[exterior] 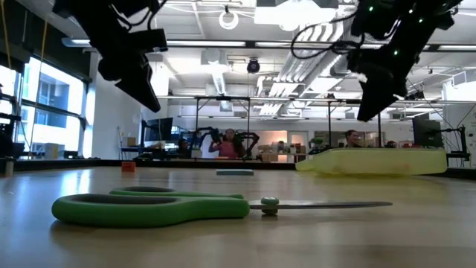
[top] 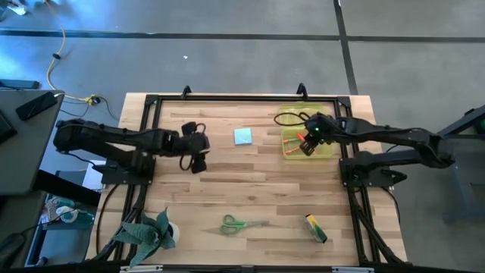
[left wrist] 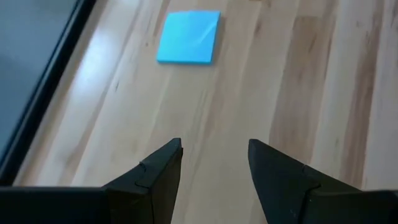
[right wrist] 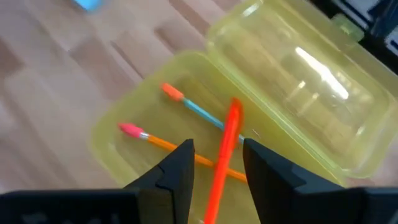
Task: Pack school essentials
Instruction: Put the orange eraser into the yellow storage box
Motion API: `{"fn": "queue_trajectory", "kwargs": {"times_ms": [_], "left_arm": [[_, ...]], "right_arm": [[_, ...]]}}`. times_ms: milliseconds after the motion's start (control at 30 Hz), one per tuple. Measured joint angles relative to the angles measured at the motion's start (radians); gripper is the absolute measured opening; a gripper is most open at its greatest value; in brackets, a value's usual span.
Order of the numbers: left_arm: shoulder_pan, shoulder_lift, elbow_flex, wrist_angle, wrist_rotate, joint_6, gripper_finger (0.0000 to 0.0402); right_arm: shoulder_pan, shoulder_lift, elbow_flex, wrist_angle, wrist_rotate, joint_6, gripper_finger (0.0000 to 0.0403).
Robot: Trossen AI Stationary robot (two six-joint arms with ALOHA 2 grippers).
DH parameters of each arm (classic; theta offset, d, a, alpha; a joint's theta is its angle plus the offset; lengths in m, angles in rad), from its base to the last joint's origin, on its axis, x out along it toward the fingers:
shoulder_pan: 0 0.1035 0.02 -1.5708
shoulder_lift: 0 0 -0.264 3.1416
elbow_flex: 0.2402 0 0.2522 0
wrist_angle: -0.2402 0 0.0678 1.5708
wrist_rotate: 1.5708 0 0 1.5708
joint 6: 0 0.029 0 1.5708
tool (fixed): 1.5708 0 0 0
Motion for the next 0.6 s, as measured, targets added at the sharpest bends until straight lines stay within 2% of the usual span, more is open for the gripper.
{"fn": "queue_trajectory", "kwargs": {"times_ms": [100, 233, 400, 600], "left_arm": [[0.090, 0.000, 0.029, -0.051, 0.072, 0.010, 0.0175], [0.181, 0.000, 0.092, -0.147, 0.117, 0.074, 0.0175], [0.243, 0.000, 0.162, -0.238, 0.160, 0.249, 0.0175], [0.282, 0.037, 0.164, -0.309, 0.186, 0.379, 0.0175]], "right_arm": [[0.054, -0.039, 0.000, 0.000, 0.000, 0.045, 0.0126], [0.148, -0.052, 0.000, 0.011, 0.011, 0.092, 0.0126], [0.254, -0.041, 0.000, 0.057, 0.073, 0.126, 0.0126], [0.342, -0.041, 0.000, 0.133, 0.154, 0.127, 0.0126]]}}
